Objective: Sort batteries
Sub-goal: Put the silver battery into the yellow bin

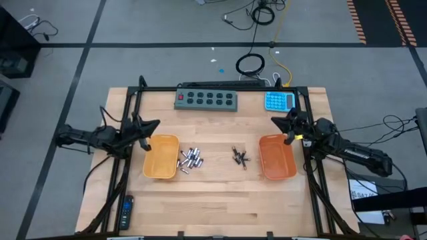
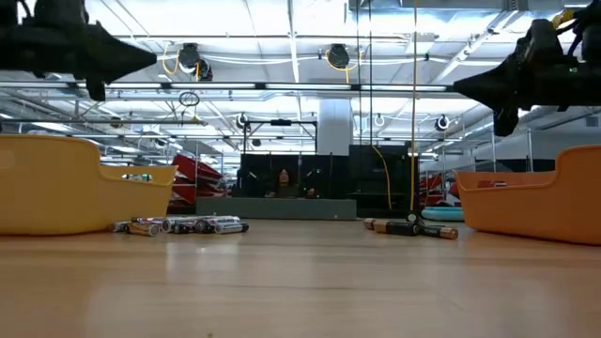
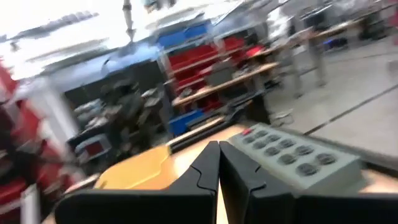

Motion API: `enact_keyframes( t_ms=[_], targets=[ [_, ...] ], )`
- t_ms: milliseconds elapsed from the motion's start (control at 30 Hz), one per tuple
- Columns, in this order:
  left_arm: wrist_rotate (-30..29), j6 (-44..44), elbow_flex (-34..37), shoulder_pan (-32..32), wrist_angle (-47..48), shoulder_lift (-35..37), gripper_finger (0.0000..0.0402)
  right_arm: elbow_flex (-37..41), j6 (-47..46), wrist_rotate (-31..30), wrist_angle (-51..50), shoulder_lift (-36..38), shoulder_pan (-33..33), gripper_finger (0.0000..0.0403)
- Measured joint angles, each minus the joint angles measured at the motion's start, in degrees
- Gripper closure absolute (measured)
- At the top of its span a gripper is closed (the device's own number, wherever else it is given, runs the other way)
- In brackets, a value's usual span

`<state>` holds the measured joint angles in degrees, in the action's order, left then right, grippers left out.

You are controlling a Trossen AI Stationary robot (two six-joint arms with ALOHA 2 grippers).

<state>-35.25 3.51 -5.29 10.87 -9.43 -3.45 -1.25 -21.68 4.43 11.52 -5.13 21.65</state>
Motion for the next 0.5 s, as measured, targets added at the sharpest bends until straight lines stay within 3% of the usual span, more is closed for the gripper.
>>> enact_keyframes(
  t_ms=[100, 267, 367, 500],
  targets=[
    [-1.5, 1.3, -5.0, 0.0, 6.7, -5.8, 0.038, -1.2, 0.7, 4.3, -0.6, -3.6, -0.1, 0.0401],
    [-3.2, 2.2, -16.3, 0.0, 16.5, -19.3, 0.038, -3.6, 3.0, 3.7, -0.8, -11.6, -3.2, 0.0401],
    [-2.6, 1.8, -22.0, 0.0, 19.9, -28.4, 0.038, -5.2, 5.5, -0.9, -0.1, -17.0, -7.9, 0.0401],
    [-1.7, -1.6, -28.4, 0.0, 22.7, -39.8, 0.038, -8.2, 10.5, -13.4, 1.2, -24.3, -16.5, 0.0401]
  ],
)
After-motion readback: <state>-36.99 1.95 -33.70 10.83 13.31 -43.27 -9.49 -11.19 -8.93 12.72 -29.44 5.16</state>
